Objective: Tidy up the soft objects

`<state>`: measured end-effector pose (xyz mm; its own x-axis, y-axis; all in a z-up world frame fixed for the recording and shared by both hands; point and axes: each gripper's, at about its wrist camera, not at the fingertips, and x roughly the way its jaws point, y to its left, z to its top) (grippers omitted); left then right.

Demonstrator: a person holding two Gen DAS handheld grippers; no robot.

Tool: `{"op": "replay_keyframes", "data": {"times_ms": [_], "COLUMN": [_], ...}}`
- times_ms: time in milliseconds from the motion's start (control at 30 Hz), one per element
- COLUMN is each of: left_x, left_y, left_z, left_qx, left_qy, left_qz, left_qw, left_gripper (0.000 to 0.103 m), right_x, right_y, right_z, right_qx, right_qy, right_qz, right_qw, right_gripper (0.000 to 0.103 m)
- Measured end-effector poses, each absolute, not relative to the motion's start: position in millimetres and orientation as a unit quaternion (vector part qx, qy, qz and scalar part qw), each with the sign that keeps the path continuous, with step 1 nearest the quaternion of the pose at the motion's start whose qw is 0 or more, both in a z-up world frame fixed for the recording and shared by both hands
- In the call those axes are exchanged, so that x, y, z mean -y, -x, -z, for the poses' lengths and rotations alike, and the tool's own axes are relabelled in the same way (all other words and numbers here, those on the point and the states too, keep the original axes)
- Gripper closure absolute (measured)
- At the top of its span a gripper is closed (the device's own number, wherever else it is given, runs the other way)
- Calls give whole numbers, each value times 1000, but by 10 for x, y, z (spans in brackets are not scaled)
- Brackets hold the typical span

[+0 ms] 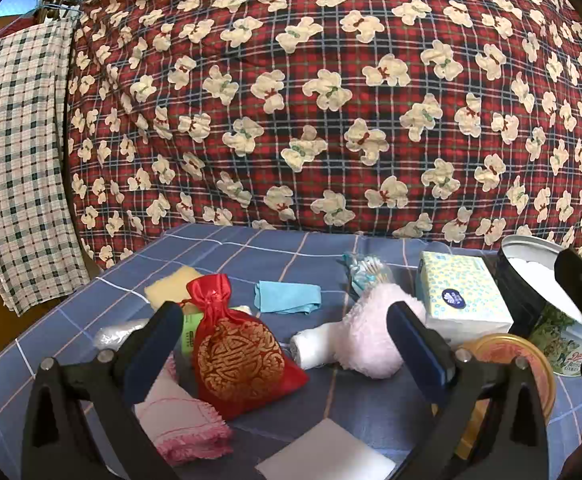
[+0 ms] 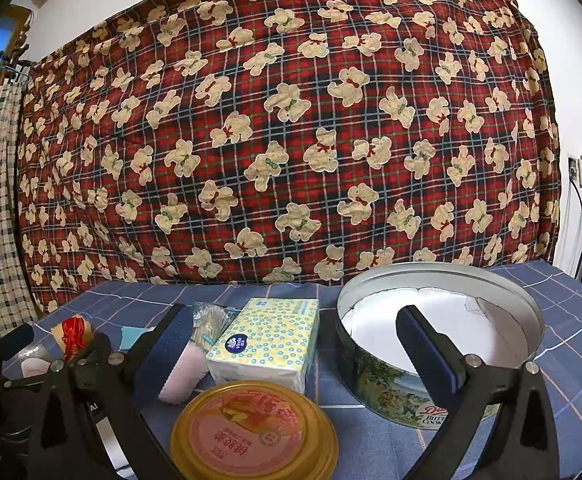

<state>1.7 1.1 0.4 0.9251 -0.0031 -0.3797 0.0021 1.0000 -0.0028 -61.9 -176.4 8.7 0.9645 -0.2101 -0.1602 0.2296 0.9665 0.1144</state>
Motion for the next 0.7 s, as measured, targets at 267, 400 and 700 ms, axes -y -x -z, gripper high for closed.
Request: {"op": "replay_keyframes", "data": {"times_ms": [267, 400, 700], "left_x": [-5, -4, -2], "left_y": [-14, -13, -21], "left_z": [-7, -2, -4], "left_qx": [-194, -193, -192], "left_qy": [1, 1, 3], "left_qz": [1, 1, 3], "left_qw": [981, 981, 981], "left_gripper": [0, 0, 0], "right_x": [1768, 1770, 1770], "right_y": [625, 627, 631], "right_z": [-83, -81, -80], "right_qx": [-73, -71, -72], "right_qy": [-67, -67, -67], "right_qz": [111, 111, 110], "right_qw": [989, 989, 989], "right_gripper": [0, 0, 0]}}
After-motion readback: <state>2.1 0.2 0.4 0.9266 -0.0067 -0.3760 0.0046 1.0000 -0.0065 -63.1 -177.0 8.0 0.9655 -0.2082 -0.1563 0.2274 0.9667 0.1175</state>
